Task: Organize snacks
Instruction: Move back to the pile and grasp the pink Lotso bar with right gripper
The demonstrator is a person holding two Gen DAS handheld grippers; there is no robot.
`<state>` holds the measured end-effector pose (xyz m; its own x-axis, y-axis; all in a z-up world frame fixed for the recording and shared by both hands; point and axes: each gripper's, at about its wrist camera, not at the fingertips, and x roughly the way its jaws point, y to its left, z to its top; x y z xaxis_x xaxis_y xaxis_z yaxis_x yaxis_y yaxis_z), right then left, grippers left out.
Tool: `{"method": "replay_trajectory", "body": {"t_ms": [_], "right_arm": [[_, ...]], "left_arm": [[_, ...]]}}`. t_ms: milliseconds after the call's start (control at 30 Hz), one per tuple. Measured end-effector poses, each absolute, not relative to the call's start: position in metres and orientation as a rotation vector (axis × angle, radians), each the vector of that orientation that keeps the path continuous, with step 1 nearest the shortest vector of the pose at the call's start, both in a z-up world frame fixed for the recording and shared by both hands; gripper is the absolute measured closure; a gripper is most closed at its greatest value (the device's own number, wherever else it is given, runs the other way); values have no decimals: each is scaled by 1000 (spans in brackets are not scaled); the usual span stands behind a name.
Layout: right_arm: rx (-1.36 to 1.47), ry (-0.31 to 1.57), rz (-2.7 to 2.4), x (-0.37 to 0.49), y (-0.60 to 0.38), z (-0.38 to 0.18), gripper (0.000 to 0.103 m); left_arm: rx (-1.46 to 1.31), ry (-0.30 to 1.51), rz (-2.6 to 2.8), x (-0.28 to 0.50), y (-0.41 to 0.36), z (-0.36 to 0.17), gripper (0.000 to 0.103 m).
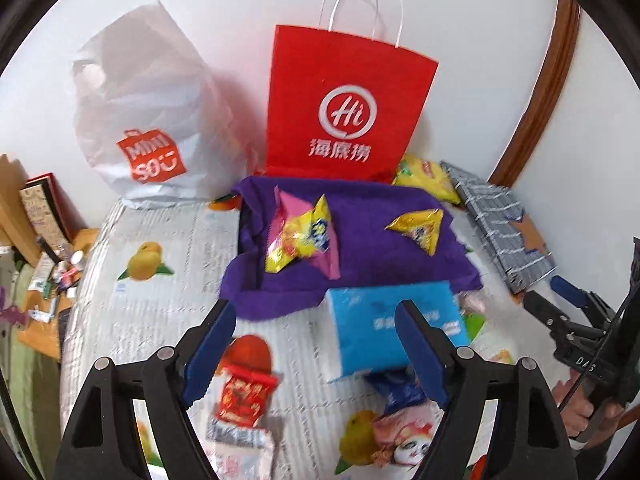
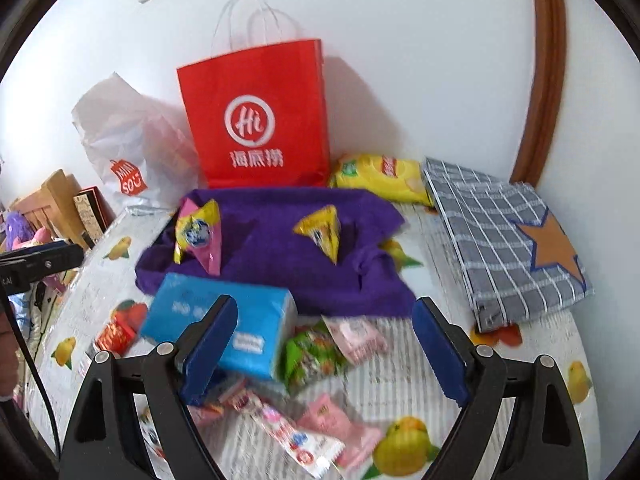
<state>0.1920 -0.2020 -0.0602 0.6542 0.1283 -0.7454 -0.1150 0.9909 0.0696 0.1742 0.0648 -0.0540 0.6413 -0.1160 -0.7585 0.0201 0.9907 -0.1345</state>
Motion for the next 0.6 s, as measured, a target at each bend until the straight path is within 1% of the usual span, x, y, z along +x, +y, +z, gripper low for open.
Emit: {"method": "replay_trajectory", "body": {"t_ms": [167,200,233,267,300,367,400,467,600], "right_arm": [[-4,891,82,179,-219,-87,15],[7,905,88,177,-221,-92,16],[25,927,106,176,-223,-98,18],[51,946,133,173,-224,-104,26],[68,958,154,171,-224,-108,29],[87,973,216,165,-219,-117,32],[81,976,238,164,-214,-120,36],[50,987,288,162,-201,-127,39],[-22,1021,418,163,-173,-141,43]], "left_arm": [[-153,914,-52,164,70,-67,22],[-157,921,-46,162,71,-70,22],[-157,924,-44,160,72,-72,22],[-159,927,-43,158,73,-74,22],[-161,930,-42,156,73,-75,22],[-167,942,-35,154,75,-79,22],[-168,947,-32,153,76,-80,22],[-164,956,-24,151,77,-82,22],[-152,967,-10,146,79,-86,22]]}}
